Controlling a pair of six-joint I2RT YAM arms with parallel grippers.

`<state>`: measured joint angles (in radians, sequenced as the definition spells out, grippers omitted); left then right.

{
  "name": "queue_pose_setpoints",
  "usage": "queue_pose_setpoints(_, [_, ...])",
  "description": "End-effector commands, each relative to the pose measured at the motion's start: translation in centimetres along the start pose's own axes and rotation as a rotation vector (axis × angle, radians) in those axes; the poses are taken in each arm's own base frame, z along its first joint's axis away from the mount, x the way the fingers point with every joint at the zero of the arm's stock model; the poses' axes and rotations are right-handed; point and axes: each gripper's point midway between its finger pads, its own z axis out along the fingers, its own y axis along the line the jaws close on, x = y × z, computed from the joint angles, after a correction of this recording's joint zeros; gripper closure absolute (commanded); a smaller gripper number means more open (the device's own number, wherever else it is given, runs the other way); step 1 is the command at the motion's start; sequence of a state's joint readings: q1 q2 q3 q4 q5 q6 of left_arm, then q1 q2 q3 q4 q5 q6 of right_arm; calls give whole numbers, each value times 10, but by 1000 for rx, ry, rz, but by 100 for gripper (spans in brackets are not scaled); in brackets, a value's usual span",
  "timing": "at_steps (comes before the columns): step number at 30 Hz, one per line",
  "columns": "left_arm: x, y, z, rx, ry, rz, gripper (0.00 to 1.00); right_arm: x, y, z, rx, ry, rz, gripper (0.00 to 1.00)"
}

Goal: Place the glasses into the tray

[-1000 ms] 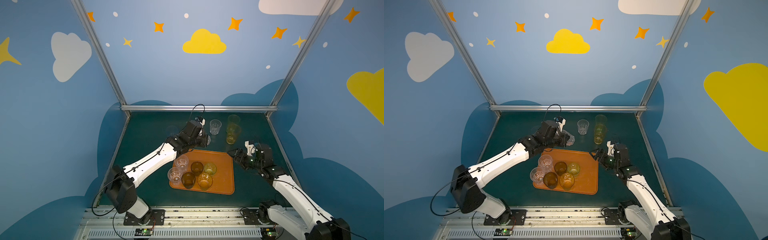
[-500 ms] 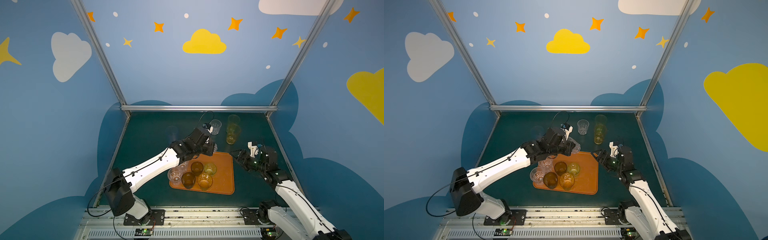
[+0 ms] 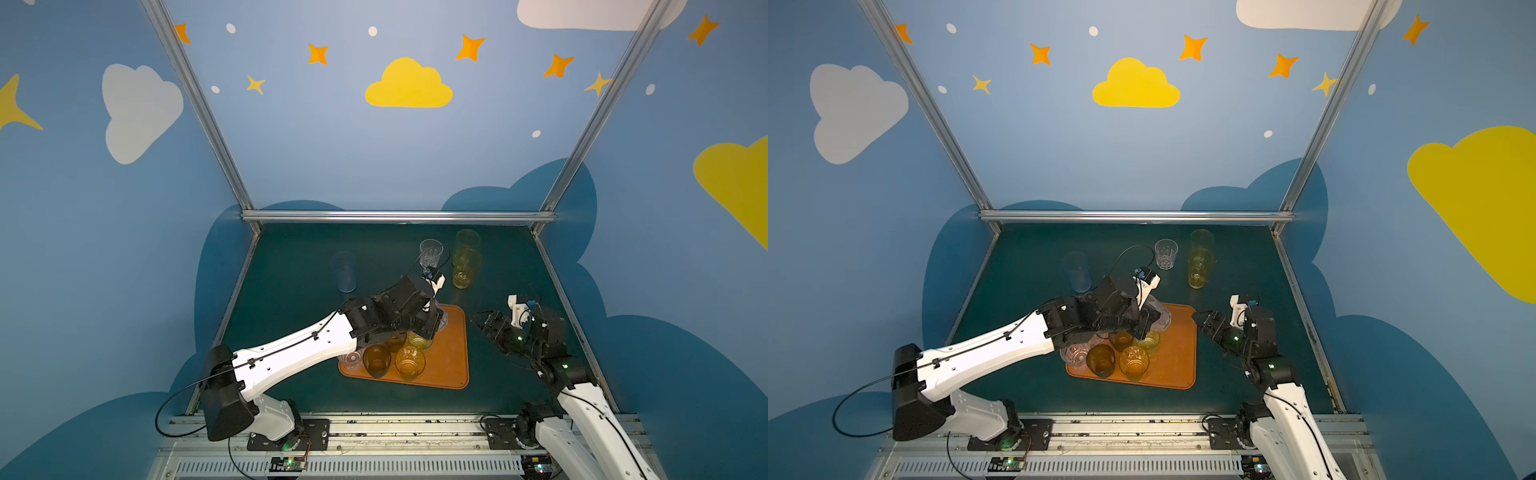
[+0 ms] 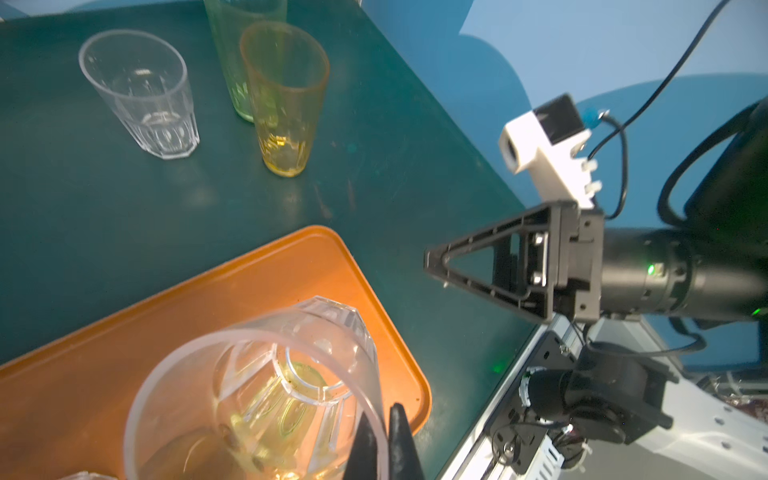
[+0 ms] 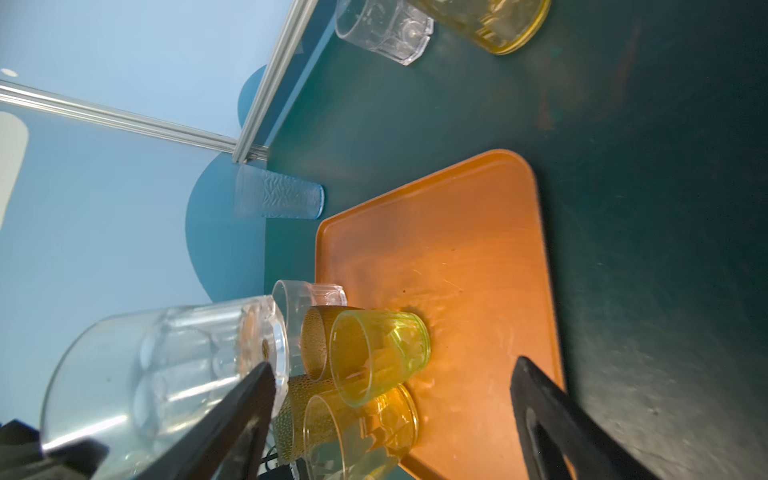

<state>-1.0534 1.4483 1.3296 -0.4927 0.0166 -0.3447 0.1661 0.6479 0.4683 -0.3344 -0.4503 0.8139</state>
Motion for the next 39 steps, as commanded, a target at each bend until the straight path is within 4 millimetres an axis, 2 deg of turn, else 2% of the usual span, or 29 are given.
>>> queue_pose_setpoints(1, [6, -12, -13, 9, 13, 58, 96, 3, -9, -5, 42, 5, -16, 13])
queue_pose_setpoints(12, [20, -30, -19, 54, 31, 153, 96, 3, -7, -10, 30, 2, -10, 13])
queue_pose_setpoints(32, [57, -43, -4, 120, 167, 207, 96, 2, -13, -11, 45, -1, 23, 13])
queue_pose_setpoints(39, [67, -46, 4, 139, 191, 226, 96, 2, -7, -14, 17, 4, 33, 13])
